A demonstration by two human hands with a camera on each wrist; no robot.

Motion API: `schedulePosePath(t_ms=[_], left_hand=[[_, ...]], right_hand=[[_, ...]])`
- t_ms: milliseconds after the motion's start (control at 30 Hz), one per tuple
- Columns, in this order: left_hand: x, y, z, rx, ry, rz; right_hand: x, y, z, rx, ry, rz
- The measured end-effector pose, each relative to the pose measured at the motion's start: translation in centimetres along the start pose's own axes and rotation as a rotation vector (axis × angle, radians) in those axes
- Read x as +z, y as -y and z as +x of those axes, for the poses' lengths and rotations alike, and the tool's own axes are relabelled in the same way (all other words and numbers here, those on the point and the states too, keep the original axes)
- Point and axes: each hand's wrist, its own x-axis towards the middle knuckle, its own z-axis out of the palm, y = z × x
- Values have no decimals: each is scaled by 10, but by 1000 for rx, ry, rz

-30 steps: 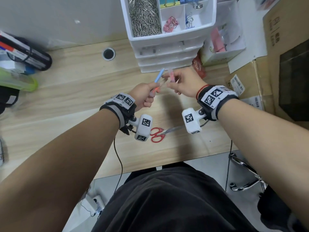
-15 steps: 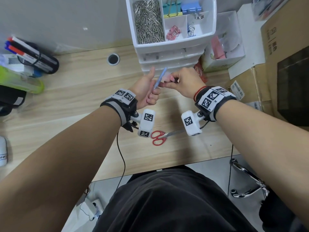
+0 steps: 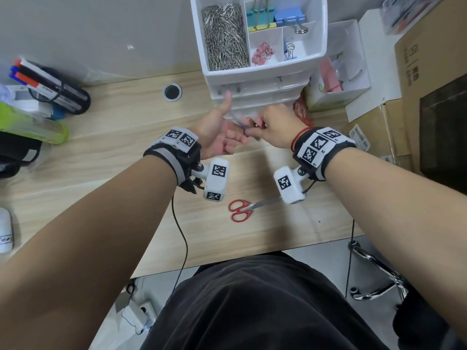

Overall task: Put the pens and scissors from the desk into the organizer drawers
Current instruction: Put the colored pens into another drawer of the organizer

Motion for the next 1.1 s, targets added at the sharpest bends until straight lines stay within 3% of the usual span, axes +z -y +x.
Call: schedulePosePath(t_ms=[133, 200, 333, 600, 733, 900, 1000, 1100], left_hand=[[-1, 7, 9, 209, -167, 181], [0, 14, 15, 294, -143, 263], [5, 20, 19, 310, -25, 180], [19, 18, 20, 311, -139, 74], [13, 21, 26, 224, -248, -2], [0, 18, 23, 92, -519, -99], [-11, 13, 17, -44, -551, -20], [-21, 10, 13, -54, -589, 52]], right_hand=[[-4, 2, -3, 57, 90, 258], [-1, 6, -2, 67, 200, 376], [8, 11, 2, 106, 324, 584], [13, 1, 5, 111, 470, 806], [18, -1, 8, 199, 377, 715], [22, -16, 21, 410, 140, 862], [11, -16, 30, 543, 27, 1119], [1, -12, 38, 634, 13, 1428]])
